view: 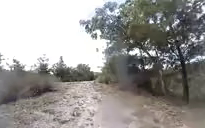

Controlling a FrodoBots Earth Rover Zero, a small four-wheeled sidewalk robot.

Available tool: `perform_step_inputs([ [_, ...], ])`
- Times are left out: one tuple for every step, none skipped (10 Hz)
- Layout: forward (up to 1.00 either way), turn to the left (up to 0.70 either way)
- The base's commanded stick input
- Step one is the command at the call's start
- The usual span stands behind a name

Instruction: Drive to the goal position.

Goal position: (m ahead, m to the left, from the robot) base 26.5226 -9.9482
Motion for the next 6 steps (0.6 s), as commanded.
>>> perform_step_inputs([
  [0.45, 0.20],
  [0.45, 0.27],
  [0.45, 0.25],
  [0.45, 0.00],
  [0.45, 0.00],
  [0.45, 0.00],
])
